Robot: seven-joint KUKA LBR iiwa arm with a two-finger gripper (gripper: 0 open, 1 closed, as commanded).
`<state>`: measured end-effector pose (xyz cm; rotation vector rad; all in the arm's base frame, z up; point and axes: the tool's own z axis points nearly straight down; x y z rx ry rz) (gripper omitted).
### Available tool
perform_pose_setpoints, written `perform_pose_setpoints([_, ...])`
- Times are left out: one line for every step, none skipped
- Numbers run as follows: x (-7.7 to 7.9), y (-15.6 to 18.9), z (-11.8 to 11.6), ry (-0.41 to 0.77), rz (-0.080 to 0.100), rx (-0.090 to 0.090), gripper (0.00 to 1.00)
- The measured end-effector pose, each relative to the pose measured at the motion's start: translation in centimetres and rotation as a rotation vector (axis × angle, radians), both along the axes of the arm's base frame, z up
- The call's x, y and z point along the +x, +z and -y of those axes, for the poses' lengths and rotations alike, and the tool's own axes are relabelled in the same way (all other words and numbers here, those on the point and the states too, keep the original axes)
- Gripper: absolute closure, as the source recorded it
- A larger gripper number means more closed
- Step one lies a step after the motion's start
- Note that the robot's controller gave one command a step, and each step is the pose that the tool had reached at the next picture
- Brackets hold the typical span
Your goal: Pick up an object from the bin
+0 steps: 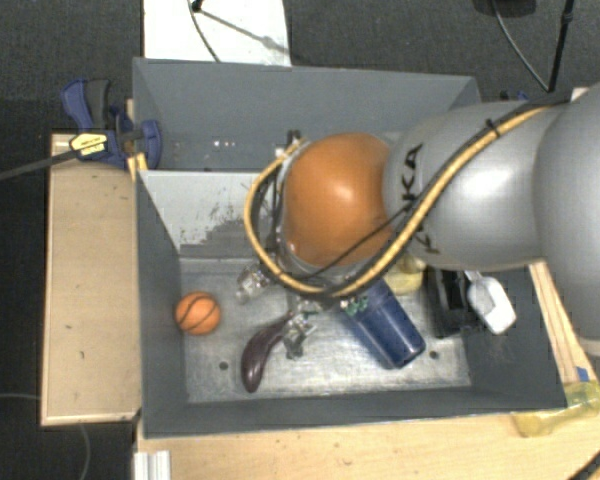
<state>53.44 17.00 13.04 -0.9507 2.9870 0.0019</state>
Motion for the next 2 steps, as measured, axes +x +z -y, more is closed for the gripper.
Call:
perform_pose_setpoints([0.1, -4.4, -0.4, 0.278, -0.002, -0.003, 0.0])
perform_pose_setpoints([-0.2, -5.7, -0.8, 0.242, 0.002, 0.001, 1.0])
